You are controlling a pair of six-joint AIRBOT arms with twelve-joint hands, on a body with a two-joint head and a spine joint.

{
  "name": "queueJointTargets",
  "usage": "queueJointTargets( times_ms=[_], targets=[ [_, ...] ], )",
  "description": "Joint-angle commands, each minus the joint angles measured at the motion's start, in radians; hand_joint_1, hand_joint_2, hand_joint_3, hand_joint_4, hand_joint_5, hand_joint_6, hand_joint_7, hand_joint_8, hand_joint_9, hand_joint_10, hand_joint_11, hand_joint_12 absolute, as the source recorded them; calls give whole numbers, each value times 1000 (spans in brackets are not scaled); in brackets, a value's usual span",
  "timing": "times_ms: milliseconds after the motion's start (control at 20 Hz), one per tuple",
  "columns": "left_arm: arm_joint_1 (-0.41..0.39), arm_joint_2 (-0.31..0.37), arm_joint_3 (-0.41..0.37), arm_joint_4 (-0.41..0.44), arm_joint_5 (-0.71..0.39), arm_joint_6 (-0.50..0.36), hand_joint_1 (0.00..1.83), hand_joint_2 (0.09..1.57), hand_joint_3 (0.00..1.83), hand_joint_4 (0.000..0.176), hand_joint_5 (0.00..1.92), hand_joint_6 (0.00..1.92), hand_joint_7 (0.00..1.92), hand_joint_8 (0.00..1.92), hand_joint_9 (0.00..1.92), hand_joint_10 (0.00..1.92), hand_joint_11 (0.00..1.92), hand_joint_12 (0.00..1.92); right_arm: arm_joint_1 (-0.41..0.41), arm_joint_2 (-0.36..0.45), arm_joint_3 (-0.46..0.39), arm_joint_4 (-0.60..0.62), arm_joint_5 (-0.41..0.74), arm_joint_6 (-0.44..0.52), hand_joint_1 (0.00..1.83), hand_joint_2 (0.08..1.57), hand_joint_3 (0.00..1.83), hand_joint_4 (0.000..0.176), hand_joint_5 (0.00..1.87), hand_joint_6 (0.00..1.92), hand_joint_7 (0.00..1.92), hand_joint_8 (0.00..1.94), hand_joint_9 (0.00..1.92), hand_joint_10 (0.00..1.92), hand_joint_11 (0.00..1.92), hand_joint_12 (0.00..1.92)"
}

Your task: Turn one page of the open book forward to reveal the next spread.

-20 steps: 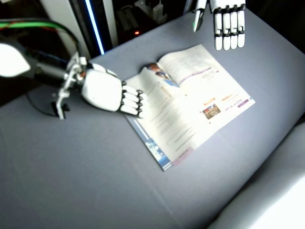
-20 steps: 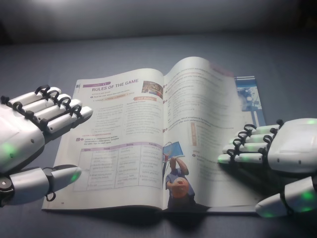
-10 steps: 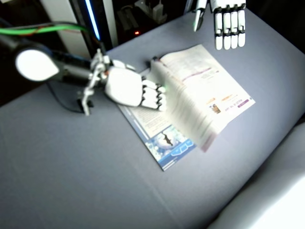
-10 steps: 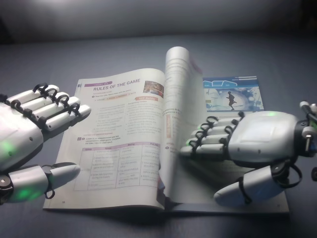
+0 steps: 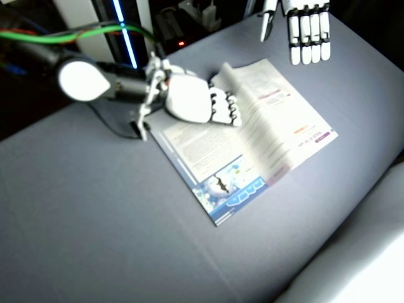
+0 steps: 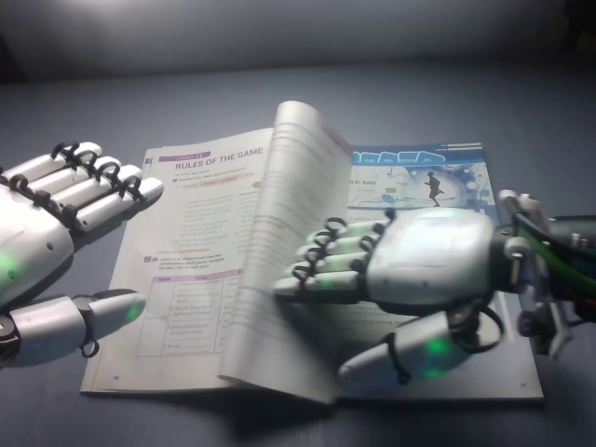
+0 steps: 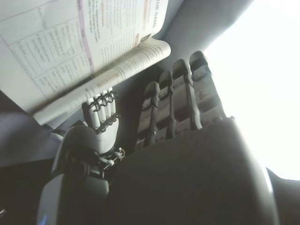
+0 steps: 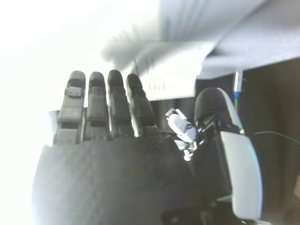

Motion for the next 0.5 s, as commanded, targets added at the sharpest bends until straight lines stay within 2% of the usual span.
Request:
queueJointTargets(
  times_ms=[0,100,200,450],
  targets=[
    [-11,9,4,-2,-136,1,0,1354,3,0,90,5,106,0,89,0,67,6,15,-5,5,31,98,2,0,1285,3,0,77,0,105,0,105,6,96,44],
    [-11,12,5,-4,-148,1,0,1357,4,0,94,5,123,7,111,9,87,15,28,-22,11,32,101,2,0,1255,0,0,3,0,39,0,46,0,28,14],
    [-11,15,5,-9,-159,1,0,1359,1,0,118,4,154,5,151,8,103,19,42,-45,18,32,101,2,0,1255,0,0,29,11,79,16,81,15,69,31],
    [-11,23,10,-18,-173,1,0,1388,4,0,168,7,208,6,202,8,137,33,53,-120,48,32,102,2,0,1257,0,0,0,0,28,0,22,0,0,1]
  ],
)
